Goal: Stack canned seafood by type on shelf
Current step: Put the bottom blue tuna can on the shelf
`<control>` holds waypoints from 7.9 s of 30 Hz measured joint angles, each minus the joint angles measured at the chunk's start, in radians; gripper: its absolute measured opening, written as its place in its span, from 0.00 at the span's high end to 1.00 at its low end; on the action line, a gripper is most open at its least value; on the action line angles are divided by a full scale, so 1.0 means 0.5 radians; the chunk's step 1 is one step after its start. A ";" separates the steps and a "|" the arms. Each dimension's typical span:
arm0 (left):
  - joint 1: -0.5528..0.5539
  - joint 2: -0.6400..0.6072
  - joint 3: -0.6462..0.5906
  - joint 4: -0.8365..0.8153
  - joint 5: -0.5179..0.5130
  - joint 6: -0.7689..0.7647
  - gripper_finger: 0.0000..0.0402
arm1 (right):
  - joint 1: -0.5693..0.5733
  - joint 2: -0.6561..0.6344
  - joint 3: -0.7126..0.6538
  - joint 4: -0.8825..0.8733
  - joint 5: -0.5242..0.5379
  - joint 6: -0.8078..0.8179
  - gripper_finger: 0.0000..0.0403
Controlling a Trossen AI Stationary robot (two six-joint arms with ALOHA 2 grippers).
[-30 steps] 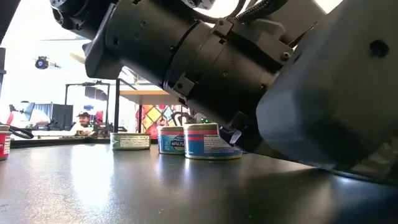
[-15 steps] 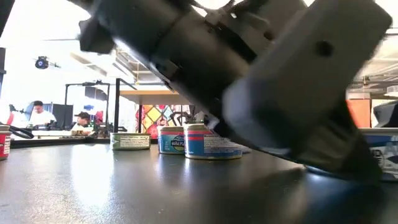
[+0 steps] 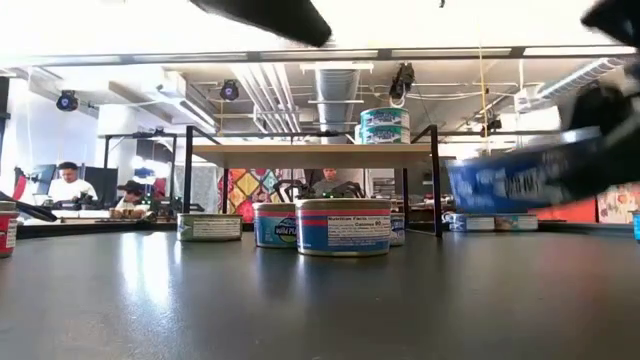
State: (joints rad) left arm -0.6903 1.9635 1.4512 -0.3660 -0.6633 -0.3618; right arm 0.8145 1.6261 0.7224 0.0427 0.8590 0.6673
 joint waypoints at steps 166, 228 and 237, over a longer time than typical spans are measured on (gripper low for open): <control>2.702 0.225 0.710 -0.143 1.937 1.387 0.76 | -2.012 -0.370 2.049 -2.202 -1.293 -1.441 0.01; 2.584 0.035 0.702 -0.310 1.345 1.306 0.28 | -1.127 -1.271 0.241 -1.881 -0.950 -0.233 0.01; 2.424 -0.260 0.700 -0.293 1.395 1.318 0.23 | -1.134 -1.271 0.016 -1.869 -0.541 0.338 0.01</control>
State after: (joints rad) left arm 0.5218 1.8335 1.8011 -0.5123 0.0339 0.2970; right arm 0.2476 0.9905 0.7305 -0.8919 0.5887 0.8362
